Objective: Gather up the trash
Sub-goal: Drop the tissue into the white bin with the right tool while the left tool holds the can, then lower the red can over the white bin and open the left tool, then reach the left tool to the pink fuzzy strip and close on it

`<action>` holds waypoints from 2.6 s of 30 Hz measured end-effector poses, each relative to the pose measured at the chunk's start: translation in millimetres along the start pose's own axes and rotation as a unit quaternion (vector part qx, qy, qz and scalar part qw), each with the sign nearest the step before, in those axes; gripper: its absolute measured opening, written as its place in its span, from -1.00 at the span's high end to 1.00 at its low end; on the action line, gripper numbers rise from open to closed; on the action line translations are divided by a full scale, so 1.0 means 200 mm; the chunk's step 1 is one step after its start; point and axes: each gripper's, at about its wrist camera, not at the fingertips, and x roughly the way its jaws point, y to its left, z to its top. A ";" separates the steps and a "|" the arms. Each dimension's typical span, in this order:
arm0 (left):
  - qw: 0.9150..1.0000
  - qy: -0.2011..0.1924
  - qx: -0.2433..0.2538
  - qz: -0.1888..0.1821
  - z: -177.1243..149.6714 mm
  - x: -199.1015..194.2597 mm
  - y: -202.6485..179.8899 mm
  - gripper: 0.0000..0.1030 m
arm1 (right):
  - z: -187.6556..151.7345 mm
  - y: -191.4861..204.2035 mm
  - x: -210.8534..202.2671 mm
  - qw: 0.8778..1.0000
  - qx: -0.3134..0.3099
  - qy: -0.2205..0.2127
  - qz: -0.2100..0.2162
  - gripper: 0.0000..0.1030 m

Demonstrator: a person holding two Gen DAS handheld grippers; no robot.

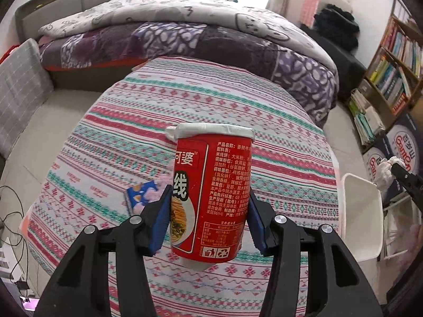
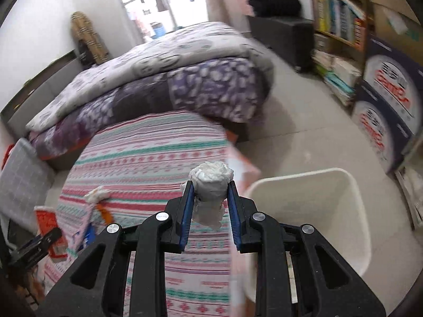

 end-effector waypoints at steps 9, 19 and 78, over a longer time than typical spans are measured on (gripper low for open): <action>1.000 -0.004 0.020 -0.022 -0.01 0.02 -0.16 0.00 | 0.02 -0.25 -0.03 0.996 0.072 -0.009 -0.058 -0.35; 0.996 0.005 0.052 -0.069 -0.05 0.07 -0.41 0.00 | 0.02 -0.33 -0.08 0.994 0.086 -0.015 -0.066 -0.76; 0.993 0.092 0.009 0.073 0.15 0.41 0.07 -0.34 | -0.10 0.24 0.15 0.996 -0.053 0.074 0.000 -0.86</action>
